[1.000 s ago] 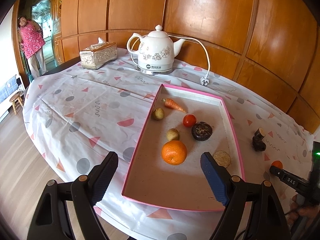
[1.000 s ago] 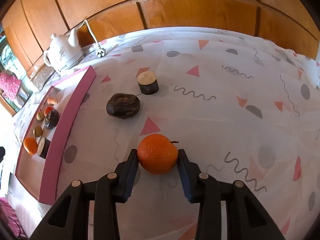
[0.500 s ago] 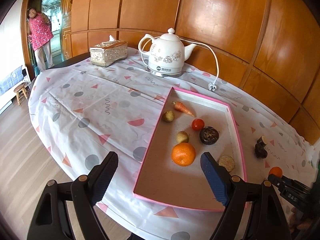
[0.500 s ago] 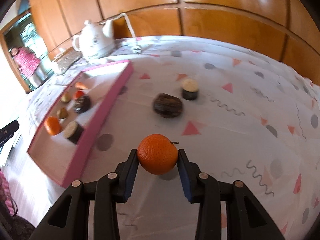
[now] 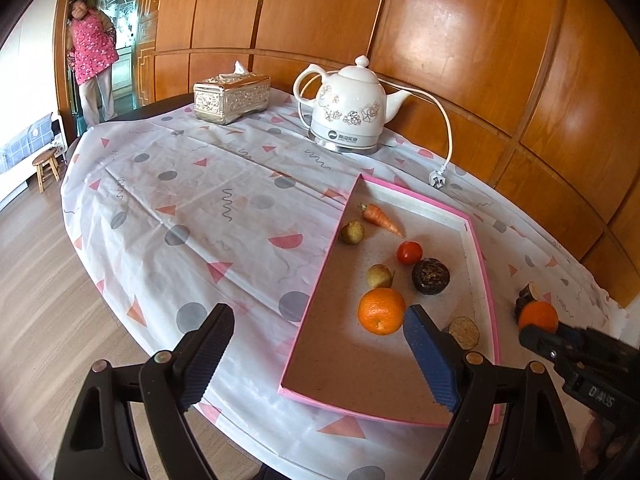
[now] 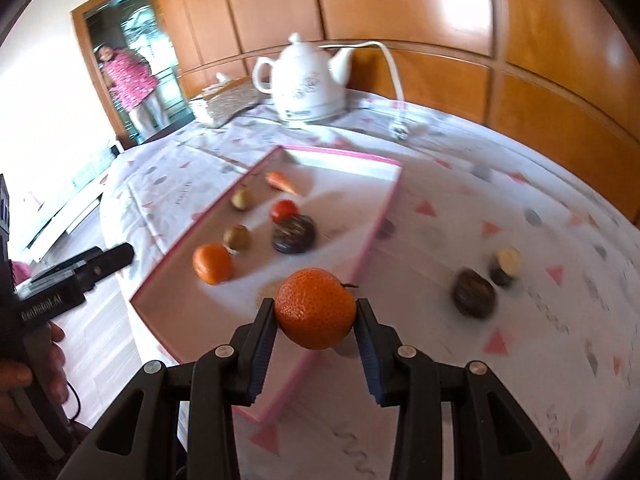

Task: Organize fruits
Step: 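Carry the mandarin into the tray and open the right gripper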

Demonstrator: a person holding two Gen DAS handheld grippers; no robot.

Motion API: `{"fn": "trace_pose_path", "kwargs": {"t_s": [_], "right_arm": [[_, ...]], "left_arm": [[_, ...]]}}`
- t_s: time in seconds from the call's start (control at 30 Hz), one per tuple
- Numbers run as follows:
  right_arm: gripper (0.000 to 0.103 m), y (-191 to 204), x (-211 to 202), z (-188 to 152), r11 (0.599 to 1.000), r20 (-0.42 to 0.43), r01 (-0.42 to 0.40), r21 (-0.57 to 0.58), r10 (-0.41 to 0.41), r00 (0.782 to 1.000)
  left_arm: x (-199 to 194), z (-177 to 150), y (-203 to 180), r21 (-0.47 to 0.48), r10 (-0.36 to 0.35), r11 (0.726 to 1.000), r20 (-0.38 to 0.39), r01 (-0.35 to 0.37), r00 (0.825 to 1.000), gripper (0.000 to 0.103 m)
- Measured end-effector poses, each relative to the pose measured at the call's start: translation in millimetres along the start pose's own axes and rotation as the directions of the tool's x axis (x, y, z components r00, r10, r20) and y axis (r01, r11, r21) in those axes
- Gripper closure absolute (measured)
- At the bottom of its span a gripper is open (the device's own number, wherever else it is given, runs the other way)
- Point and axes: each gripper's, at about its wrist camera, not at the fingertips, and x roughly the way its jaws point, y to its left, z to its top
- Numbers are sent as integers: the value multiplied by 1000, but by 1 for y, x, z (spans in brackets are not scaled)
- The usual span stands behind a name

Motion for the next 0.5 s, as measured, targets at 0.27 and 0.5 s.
{"fn": "trace_pose_path", "kwargs": {"t_s": [0.27,0.5], "right_arm": [[64,21,17,25,998,1,-11,-60,12,1000],[64,24,33,35,997,-25,-18,-72,16,1000]], "left_arm": [[2,1,13,-50,9,999,7,-9,1000,16],[8,1,19,-65,15,998,-10,-16,1000,16]]}}
